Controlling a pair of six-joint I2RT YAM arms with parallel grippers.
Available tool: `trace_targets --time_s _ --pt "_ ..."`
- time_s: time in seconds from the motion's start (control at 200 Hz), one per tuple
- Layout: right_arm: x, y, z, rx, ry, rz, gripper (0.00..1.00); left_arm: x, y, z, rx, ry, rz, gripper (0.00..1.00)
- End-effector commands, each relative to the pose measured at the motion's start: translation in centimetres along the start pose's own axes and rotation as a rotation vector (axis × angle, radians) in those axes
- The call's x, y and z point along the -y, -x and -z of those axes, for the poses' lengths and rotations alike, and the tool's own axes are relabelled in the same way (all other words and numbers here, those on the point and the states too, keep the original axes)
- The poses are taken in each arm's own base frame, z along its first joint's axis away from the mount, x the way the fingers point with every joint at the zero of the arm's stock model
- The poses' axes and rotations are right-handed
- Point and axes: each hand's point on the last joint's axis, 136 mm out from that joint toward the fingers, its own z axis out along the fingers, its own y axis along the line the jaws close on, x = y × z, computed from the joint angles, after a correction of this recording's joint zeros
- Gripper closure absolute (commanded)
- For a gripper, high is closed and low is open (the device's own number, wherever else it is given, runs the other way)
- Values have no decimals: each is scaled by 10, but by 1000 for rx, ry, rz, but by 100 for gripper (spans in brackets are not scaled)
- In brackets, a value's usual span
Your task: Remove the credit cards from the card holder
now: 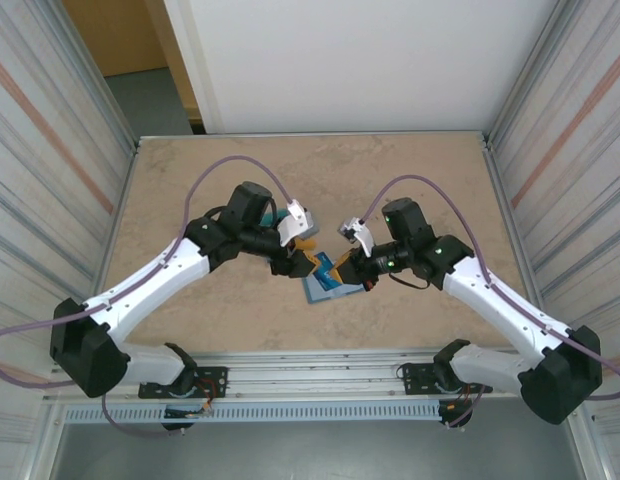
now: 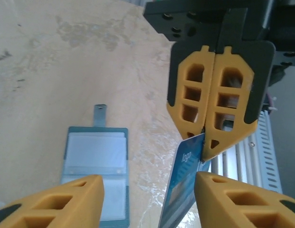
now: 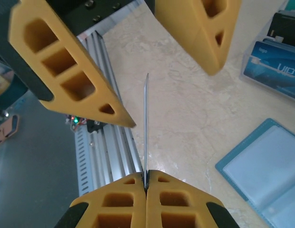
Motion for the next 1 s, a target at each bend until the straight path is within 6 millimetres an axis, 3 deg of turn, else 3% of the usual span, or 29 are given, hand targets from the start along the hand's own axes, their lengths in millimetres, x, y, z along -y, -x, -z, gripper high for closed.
trace_targets --time_s 0.0,0.095,0.261,0.456,0.511,0.586,0.636,0.832,0.992 --pt "-13 4 1 -14 58 47 95 20 9 3 20 -112 -33 56" --pt "-14 5 0 -15 66 54 95 27 7 2 13 -154 -39 68" --pt "-11 9 -1 -8 61 62 95 33 3 2 9 -182 -45 100" --pt "-6 14 3 27 40 50 87 33 4 4 24 -170 -51 100" --pt "-4 16 6 50 34 39 75 32 4 5 31 -155 -51 100" --pt "1 19 13 98 21 20 52 25 7 8 55 -104 -45 100" --pt "6 21 18 132 7 0 45 20 10 12 85 -60 -35 100" --pt "25 33 27 310 -57 -96 39 -13 35 39 341 205 81 100" --pt "26 49 37 505 -37 -139 34 -28 39 65 565 316 247 100"
